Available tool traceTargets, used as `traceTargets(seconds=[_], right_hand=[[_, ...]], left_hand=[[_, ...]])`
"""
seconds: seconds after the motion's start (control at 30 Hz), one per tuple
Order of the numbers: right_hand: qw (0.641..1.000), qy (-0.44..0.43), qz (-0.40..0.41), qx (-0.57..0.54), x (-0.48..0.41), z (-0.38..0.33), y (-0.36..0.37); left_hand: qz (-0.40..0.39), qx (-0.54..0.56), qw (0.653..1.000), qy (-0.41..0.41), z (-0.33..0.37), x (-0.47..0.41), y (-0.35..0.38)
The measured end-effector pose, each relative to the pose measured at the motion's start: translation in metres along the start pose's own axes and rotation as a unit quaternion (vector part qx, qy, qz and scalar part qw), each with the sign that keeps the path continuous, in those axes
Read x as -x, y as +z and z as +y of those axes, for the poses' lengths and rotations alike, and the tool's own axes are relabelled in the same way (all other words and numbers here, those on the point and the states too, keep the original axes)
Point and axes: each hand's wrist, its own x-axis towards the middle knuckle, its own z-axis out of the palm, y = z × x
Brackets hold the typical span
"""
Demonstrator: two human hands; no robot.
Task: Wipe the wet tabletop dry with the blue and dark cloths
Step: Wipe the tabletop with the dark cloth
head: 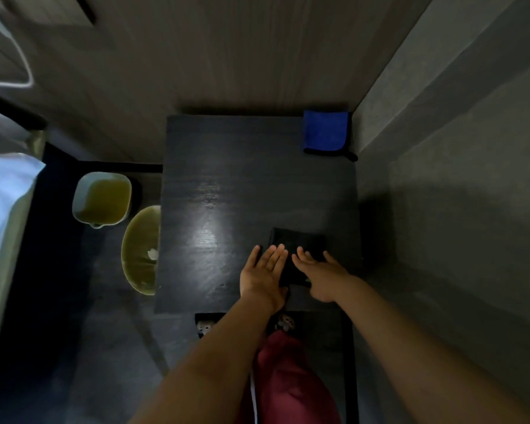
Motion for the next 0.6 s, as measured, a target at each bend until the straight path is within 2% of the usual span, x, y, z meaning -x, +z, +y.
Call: traceTargets(seconds=[0.6], right_hand=[[0.999, -0.049, 0.014, -0.016, -0.015, -0.079, -0.001]], left_hand=[[0.002, 0.008, 0.999, -0.044, -0.065, 0.034, 0.035]])
